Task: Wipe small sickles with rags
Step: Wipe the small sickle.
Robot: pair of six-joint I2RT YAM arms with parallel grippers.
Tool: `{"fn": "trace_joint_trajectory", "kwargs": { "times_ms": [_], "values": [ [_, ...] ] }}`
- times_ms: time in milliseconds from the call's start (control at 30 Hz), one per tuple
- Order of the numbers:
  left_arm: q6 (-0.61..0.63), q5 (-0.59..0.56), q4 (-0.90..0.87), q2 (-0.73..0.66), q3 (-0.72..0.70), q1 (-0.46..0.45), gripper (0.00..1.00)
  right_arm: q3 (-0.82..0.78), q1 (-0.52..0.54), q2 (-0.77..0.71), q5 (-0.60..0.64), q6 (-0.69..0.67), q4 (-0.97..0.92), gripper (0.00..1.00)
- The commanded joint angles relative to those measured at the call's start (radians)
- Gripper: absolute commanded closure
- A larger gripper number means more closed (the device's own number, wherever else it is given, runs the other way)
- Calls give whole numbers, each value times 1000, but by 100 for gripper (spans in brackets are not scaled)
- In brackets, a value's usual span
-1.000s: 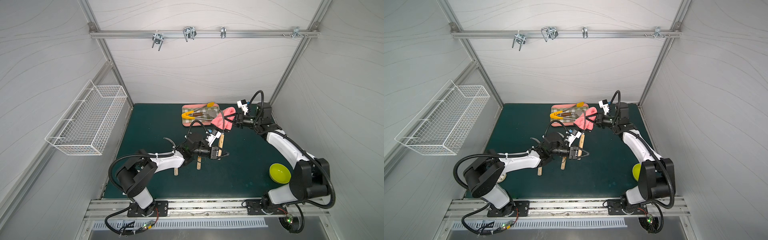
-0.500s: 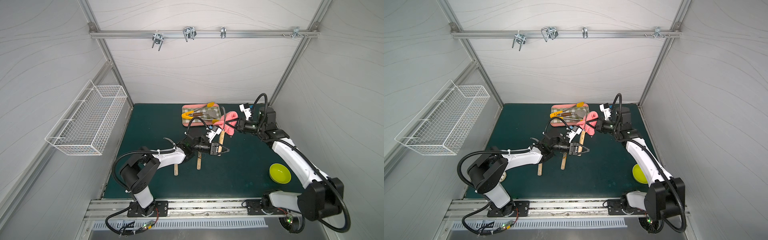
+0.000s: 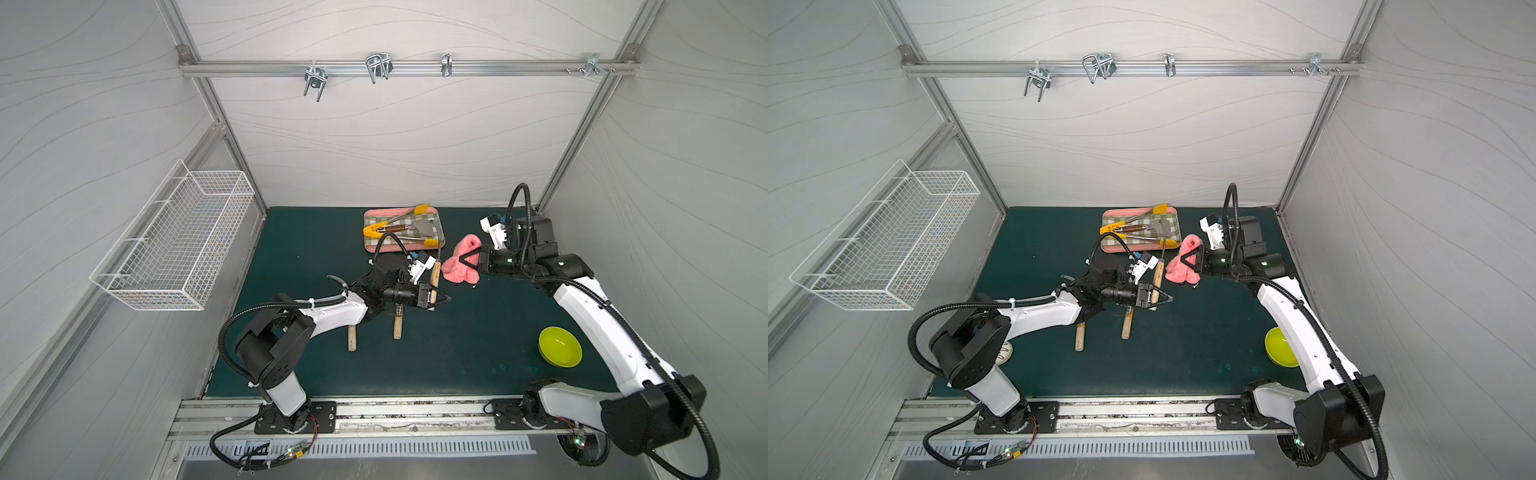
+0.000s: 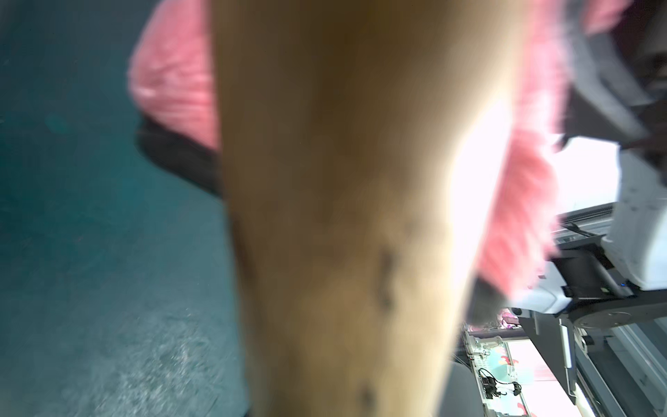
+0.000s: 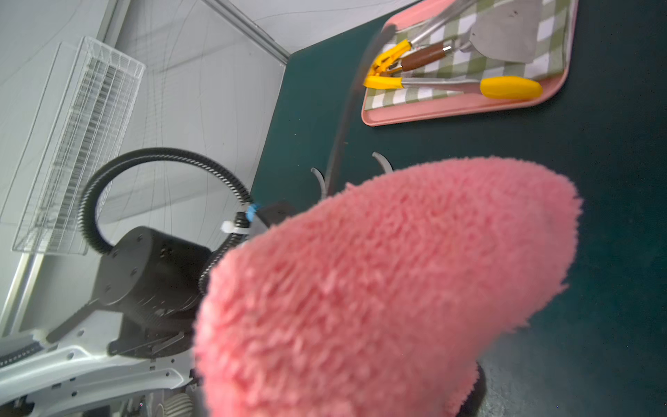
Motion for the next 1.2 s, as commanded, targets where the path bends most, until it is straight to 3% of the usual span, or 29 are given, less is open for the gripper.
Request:
{"fn": "trace_joint_trajectory", "kwargs": {
  "times_ms": [0, 267, 700, 1167],
  "values": [
    [86, -19, -79, -32, 5, 0, 100, 76, 59, 11, 24, -102, -126, 97],
    [135, -28, -135, -73, 4, -18, 100, 102, 157, 134, 77, -110, -133, 97],
    [331, -149, -333, -191, -7, -141, 100, 160, 133, 334, 59, -116, -73, 97],
    [459, -194, -480, -260, -9, -189, 100, 277, 96, 489, -61, -183, -71, 97]
  ]
}}
